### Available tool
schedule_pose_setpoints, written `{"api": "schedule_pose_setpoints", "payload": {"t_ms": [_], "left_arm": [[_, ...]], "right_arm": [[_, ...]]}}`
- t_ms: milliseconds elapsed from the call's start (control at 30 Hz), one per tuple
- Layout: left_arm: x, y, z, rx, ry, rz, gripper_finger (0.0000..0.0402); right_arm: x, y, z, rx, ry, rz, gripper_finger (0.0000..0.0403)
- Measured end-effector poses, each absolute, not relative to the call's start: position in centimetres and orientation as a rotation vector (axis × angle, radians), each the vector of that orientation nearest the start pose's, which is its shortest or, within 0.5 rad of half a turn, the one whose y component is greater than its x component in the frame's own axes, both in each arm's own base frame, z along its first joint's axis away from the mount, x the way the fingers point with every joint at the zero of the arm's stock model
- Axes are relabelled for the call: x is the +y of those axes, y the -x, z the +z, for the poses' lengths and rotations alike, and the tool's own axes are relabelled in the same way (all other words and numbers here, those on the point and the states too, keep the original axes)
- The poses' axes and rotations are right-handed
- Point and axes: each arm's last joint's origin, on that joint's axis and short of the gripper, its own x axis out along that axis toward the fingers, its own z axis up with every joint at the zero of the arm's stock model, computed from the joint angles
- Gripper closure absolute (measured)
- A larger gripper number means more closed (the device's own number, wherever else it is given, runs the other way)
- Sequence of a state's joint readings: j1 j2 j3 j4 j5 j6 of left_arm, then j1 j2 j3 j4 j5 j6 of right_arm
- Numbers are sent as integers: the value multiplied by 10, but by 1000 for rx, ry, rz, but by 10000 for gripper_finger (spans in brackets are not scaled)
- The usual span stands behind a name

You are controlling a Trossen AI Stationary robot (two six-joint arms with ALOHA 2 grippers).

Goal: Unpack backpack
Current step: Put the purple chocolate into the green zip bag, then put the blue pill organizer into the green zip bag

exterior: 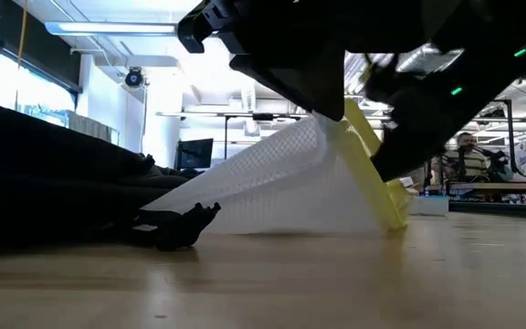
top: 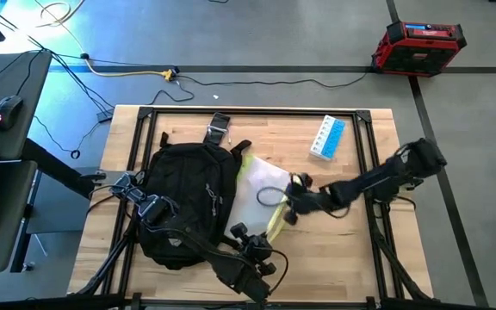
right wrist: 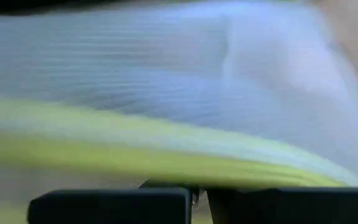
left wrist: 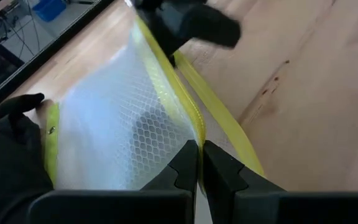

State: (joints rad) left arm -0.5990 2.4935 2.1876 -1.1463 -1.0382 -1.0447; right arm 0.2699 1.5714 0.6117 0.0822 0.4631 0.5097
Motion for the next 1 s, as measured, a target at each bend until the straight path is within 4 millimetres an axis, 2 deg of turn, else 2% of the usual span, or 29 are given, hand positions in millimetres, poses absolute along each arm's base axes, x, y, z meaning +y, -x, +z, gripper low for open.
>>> {"api": "schedule_pose_setpoints", "payload": {"t_ms": [167,333,467,733,867,1000], "left_arm": [[-257,-420,164,653,-118,768,402],[-256,-421,164,654,-115,767,402],[-257,-420,164,654,-114,767,402],[-257,-420,164,656,-103,767,402],[-257,-420,164,657,-103,766,402],[-257,-420,164,657,-103,766,402]], "right_arm": [[42,-275,129,693,-145,-397,392],[34,-280,127,684,-109,-365,366],[34,-280,125,715,-75,-326,329],[36,-278,129,724,-53,-288,223],[43,-271,138,804,45,-234,199],[57,-258,151,871,108,-162,192]]}}
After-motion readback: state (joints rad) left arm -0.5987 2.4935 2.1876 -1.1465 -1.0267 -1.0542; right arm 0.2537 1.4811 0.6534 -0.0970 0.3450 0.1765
